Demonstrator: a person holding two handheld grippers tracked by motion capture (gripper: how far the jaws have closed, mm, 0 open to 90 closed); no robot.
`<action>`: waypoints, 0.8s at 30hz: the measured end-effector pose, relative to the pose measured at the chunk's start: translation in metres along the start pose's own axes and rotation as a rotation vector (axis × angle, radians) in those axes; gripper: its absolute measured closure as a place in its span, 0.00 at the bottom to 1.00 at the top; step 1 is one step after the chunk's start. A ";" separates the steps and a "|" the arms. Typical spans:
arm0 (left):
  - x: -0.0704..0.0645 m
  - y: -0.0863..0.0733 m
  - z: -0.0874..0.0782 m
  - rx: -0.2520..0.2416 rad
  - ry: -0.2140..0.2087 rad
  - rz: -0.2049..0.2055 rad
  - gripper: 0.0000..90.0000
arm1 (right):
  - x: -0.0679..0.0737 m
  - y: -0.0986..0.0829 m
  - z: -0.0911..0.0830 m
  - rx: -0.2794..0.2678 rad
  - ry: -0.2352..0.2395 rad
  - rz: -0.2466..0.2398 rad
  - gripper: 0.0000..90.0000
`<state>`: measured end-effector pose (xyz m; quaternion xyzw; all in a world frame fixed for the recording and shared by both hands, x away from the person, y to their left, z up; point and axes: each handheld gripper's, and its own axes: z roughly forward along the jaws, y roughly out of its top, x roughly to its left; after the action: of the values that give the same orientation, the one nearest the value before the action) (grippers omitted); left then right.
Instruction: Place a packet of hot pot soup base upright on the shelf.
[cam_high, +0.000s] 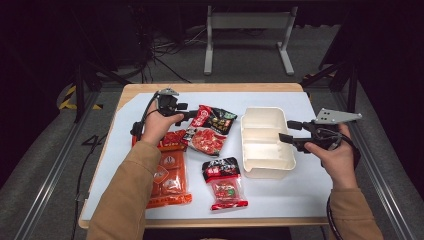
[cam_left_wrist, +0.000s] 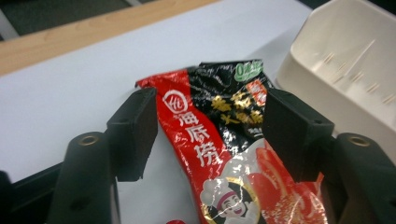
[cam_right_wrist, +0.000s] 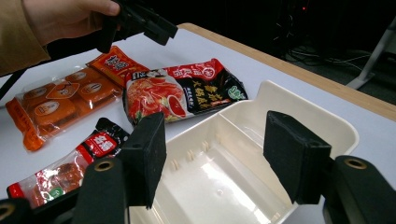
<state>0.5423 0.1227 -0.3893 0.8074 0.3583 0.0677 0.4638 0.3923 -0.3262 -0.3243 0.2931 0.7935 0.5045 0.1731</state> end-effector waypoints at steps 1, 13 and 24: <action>0.000 -0.001 0.003 0.013 0.006 0.001 0.44 | 0.000 0.000 0.000 0.002 -0.002 -0.003 0.44; 0.010 -0.007 0.032 0.057 -0.003 -0.061 0.51 | -0.001 -0.002 -0.002 0.001 -0.010 0.003 0.43; 0.013 -0.016 0.053 0.143 -0.017 -0.115 0.53 | -0.002 -0.009 -0.003 0.023 -0.024 0.011 0.41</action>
<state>0.5674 0.0992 -0.4347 0.8171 0.4038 0.0084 0.4113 0.3899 -0.3321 -0.3310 0.3054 0.7956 0.4926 0.1766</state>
